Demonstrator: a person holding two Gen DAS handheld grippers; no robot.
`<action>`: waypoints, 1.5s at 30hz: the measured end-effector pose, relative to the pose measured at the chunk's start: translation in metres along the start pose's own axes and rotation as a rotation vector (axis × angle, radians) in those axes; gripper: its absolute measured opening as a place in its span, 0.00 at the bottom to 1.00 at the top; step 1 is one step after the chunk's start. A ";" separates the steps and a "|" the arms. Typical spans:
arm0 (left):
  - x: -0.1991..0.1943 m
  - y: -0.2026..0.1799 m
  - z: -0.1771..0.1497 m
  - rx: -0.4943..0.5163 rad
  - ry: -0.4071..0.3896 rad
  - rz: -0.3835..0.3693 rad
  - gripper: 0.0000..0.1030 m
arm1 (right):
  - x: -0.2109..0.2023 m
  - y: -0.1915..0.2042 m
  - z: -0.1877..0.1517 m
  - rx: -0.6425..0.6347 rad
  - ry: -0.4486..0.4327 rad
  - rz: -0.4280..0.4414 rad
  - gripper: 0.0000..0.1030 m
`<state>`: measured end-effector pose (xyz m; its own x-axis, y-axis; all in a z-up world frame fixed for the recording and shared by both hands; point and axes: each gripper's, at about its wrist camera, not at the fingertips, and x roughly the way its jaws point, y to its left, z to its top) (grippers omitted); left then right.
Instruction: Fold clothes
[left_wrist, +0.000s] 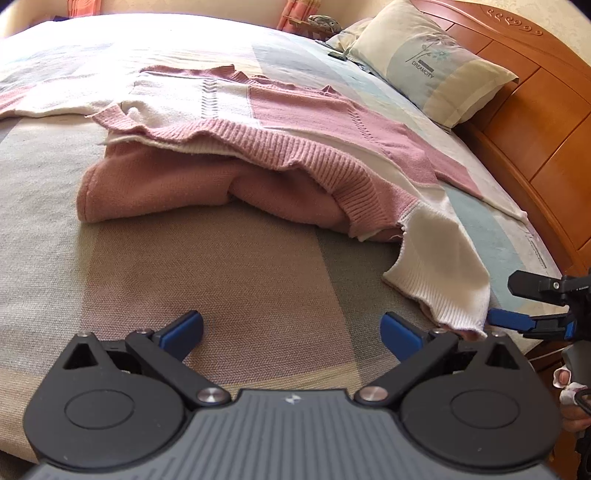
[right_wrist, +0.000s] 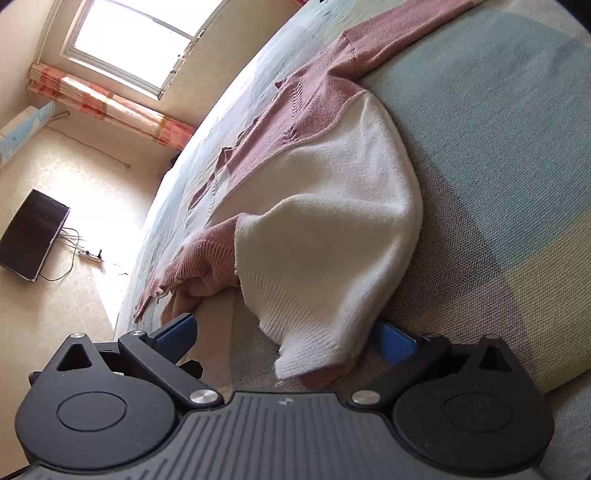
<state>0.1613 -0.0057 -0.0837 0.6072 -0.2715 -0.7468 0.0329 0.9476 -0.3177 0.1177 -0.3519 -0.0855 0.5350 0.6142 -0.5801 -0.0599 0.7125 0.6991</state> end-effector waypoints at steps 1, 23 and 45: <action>0.000 0.001 0.001 0.000 0.000 0.004 0.98 | -0.005 0.010 0.000 -0.075 -0.018 -0.043 1.00; -0.024 0.020 0.038 0.463 0.085 0.146 0.98 | 0.137 0.188 -0.028 -1.444 -0.019 -0.255 0.77; -0.054 0.022 0.018 0.351 0.048 0.065 0.98 | 0.088 0.221 -0.031 -1.284 0.118 0.039 0.08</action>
<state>0.1439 0.0323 -0.0398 0.5791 -0.2089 -0.7881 0.2712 0.9609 -0.0554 0.1259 -0.1301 0.0048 0.4417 0.6210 -0.6475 -0.8717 0.4678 -0.1460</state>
